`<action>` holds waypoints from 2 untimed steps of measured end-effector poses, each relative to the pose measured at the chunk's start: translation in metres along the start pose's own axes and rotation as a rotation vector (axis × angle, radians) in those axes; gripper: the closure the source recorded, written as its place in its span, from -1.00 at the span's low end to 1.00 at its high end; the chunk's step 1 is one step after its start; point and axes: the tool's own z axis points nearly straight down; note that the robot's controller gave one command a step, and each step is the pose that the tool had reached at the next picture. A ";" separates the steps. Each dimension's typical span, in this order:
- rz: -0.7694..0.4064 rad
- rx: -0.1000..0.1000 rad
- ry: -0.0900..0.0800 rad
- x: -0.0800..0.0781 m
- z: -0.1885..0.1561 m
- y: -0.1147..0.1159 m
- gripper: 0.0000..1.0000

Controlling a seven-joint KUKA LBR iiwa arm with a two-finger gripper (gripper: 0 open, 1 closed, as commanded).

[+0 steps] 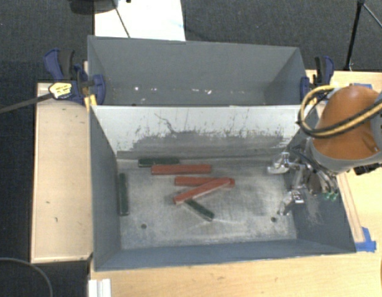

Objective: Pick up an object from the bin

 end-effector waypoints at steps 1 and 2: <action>0.078 -0.002 0.007 0.002 0.042 0.015 -1.00; -0.064 -0.001 0.006 -0.035 0.046 0.071 -1.00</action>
Offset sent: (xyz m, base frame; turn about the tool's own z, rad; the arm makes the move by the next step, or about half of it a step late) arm 0.0426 0.0829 -0.0467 -0.0765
